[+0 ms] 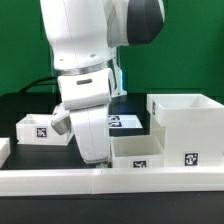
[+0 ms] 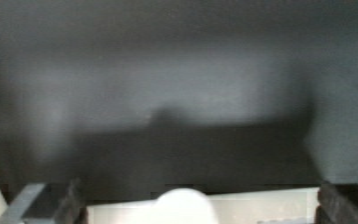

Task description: Assemble drawer

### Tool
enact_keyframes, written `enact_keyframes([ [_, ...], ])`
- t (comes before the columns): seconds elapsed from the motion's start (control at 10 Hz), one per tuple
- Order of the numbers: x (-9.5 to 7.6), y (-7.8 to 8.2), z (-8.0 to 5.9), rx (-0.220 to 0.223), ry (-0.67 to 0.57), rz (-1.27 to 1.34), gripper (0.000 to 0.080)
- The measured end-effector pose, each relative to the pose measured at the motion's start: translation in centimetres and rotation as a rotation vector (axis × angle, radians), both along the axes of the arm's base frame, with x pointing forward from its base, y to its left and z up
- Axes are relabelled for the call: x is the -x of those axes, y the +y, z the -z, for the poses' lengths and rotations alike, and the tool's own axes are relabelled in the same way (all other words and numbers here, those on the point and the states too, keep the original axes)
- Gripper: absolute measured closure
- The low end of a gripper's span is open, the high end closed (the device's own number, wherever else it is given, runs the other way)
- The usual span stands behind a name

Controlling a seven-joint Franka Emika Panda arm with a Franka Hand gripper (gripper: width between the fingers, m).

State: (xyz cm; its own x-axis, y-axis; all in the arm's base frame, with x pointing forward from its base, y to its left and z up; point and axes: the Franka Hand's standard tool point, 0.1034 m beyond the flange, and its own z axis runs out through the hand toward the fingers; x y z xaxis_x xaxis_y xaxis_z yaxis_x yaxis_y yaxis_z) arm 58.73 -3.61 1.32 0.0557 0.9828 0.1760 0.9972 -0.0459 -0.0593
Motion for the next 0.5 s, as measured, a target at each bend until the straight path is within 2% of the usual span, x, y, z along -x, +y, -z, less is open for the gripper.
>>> enact_keyframes([
  [0.2,-0.1,1.0,0.1,-0.007,0.0,-0.026,0.0151],
  [0.5,-0.6,2.2,-0.1,0.014,-0.017,-0.075,0.0151],
])
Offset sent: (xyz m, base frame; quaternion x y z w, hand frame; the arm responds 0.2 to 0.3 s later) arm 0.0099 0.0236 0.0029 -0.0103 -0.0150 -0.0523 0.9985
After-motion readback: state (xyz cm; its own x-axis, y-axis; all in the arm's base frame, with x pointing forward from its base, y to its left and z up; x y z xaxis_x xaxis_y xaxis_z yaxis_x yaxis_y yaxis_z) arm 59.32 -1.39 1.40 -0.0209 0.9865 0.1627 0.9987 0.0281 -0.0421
